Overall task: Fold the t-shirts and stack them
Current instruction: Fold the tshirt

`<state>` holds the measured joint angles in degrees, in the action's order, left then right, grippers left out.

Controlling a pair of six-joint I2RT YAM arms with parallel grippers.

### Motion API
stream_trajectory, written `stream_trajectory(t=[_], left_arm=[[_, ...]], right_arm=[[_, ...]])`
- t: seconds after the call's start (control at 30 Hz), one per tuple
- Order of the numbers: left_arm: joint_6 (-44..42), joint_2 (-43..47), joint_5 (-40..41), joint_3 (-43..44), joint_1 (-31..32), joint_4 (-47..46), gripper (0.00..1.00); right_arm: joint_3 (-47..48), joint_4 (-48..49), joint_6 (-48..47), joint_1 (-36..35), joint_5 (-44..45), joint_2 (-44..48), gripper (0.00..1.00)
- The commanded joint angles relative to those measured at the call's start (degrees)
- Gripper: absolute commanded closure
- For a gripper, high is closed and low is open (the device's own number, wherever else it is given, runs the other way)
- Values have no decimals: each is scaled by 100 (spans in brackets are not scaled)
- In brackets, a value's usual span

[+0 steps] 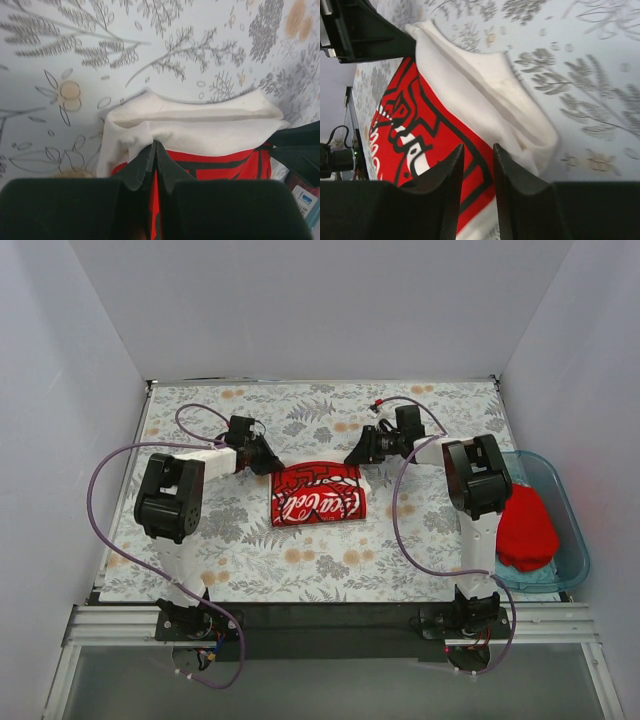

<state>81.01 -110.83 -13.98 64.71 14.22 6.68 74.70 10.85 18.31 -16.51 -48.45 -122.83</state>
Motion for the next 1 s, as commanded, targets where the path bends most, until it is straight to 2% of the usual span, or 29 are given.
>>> stream_trajectory(t=[0.0, 0.1, 0.2, 0.23, 0.37, 0.47, 0.6, 0.7, 0.83, 0.97], left_arm=[[-50, -237, 299, 182, -217, -44, 99], [-156, -282, 422, 209, -262, -35, 95], [-209, -160, 326, 296, -279, 35, 84], [-209, -89, 282, 306, -279, 35, 77], [-226, 578, 158, 279, -253, 114, 59], [-244, 1272, 211, 148, -148, 237, 52], [-156, 2037, 194, -317, 107, 334, 53], [125, 2355, 44, -906, 318, 247, 61], [318, 2119, 1, -1600, 529, -131, 66], [607, 1574, 132, -1952, 460, -201, 73]], right_arm=[[352, 741, 497, 341, -113, -206, 64], [431, 909, 726, 491, 63, -242, 63], [511, 936, 902, 544, -15, -198, 63], [476, 962, 990, 535, -68, -76, 63], [-85, 1129, 1254, 509, -235, 556, 62], [-657, 1410, 1622, 404, -436, 1137, 60], [-1272, 1788, 1966, -87, -570, 1708, 58], [-1633, 2086, 2150, -378, -508, 1710, 57], [-2090, 2781, 2476, -388, -262, 1429, 55], [-2240, 2940, 2388, -117, -200, 867, 55]])
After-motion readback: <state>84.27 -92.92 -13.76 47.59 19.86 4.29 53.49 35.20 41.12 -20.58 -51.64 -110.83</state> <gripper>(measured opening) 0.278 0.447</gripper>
